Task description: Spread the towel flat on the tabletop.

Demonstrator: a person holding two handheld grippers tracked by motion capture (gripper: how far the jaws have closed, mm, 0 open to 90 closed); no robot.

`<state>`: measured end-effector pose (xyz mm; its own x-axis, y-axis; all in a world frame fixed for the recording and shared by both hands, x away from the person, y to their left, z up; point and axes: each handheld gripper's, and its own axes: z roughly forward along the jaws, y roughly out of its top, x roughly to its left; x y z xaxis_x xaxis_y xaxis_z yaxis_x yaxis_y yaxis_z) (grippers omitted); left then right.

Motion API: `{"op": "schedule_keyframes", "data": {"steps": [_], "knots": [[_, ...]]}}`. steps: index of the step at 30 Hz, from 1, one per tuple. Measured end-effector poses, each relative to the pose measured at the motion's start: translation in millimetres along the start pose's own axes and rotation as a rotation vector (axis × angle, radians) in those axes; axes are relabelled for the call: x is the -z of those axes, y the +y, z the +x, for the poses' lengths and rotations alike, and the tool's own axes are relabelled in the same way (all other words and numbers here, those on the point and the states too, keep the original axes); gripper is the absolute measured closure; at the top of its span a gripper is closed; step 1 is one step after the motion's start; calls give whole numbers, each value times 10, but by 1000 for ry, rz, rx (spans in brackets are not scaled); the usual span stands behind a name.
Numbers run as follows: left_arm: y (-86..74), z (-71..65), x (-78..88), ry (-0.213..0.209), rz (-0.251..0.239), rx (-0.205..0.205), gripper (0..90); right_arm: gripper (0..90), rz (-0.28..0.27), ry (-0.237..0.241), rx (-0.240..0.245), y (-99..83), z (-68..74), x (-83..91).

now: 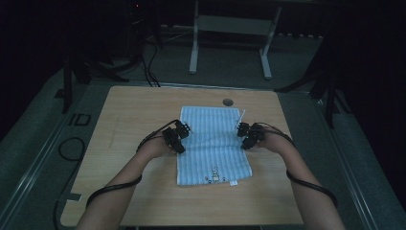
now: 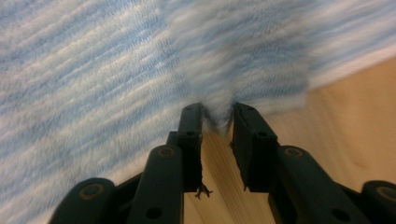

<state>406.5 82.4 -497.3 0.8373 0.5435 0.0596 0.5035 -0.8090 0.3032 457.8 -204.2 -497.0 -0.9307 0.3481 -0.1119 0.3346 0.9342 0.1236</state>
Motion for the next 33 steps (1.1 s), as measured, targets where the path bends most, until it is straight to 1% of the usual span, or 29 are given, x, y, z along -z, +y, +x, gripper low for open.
{"op": "schedule_keyframes", "data": {"steps": [1, 2, 4, 5, 6, 7, 8, 9, 10, 13, 14, 16, 17, 18, 19, 20, 21, 22, 23, 24, 25, 26, 27, 28, 29, 30, 31, 32, 33], "knots": [[-29, -62, 61, 13, -7, -16, 527, 689, -39, -6, 25, -52, 85, 133], [-71, -153, 136, 12, -18, -43, 514, 683, -50, -12, 41, -79, 129, 184], [-164, -359, 260, -25, -46, -99, 513, 666, -67, -9, 77, -160, 281, 303], [-164, -359, 260, -25, -46, -99, 514, 666, -67, -9, 77, -160, 281, 303], [-264, -593, 324, -68, -63, -170, 514, 668, -79, 4, 88, -206, 365, 350], [-299, -678, 323, -84, -64, -192, 515, 671, -118, 49, 111, -305, 562, 398], [-318, -731, 316, -90, -61, -210, 515, 671, -115, 65, 121, -344, 656, 395], [-344, -804, 291, -99, -57, -229, 515, 670, -110, 68, 142, -371, 725, 384], [-353, -834, 272, -109, -56, -236, 515, 670, -101, 81, 167, -406, 828, 352], [-357, -914, 161, -123, -44, -247, 514, 647, -79, 114, 201, -457, 989, 254], [-354, -934, 115, -127, -33, -248, 514, 646, -78, 116, 208, -467, 1016, 222], [-344, -951, 29, -107, -6, -260, 514, 640, -72, 97, 217, -472, 1037, 148], [-338, -950, -24, -97, 3, -260, 515, 640, -59, 86, 217, -468, 1041, 111], [-338, -950, -24, -97, 3, -260, 527, 641, -32, 66, 230, -463, 1050, 51], [-329, -943, -73, -79, 4, -254, 557, 654, -18, 55, 233, -460, 1054, 7], [-326, -944, -72, -73, 1, -257, 584, 698, -18, 55, 229, -455, 1053, -19], [-320, -935, -58, -82, 2, -247, 661, 788, -29, 46, 221, -454, 1049, -12], [-319, -933, -37, -110, 1, -239, 749, 830, -25, 50, 206, -452, 1039, -4], [-319, -933, -37, -110, 1, -239, 816, 830, -25, 50, 206, -452, 1039, -4], [-319, -933, -37, -110, 1, -239, 816, 853, -17, 75, 199, -453, 1035, 10], [-323, -964, 23, -144, 7, -248, 852, 863, 1, 155, 234, -472, 1064, 61], [-324, -986, 126, -157, -4, -260, 856, 864, -3, 193, 240, -480, 1076, 102], [-324, -986, 126, -157, -4, -260, 857, 864, -3, 193, 240, -480, 1076, 102], [-315, -949, 262, -165, -35, -246, 857, 864, -32, 197, 247, -490, 1073, 243], [-315, -949, 262, -165, -35, -246, 857, 864, -32, 197, 247, -490, 1073, 243], [-315, -949, 262, -165, -35, -246, 857, 864, -49, 190, 236, -487, 1049, 299], [-291, -828, 417, -175, -84, -204, 857, 864, -49, 190, 236, -487, 1049, 299], [-274, -755, 462, -159, -93, -187, 855, 862, -95, 161, 200, -473, 939, 478], [-252, -673, 483, -170, -97, -163, 854, 860, -109, 157, 181, -460, 883, 534]]}}
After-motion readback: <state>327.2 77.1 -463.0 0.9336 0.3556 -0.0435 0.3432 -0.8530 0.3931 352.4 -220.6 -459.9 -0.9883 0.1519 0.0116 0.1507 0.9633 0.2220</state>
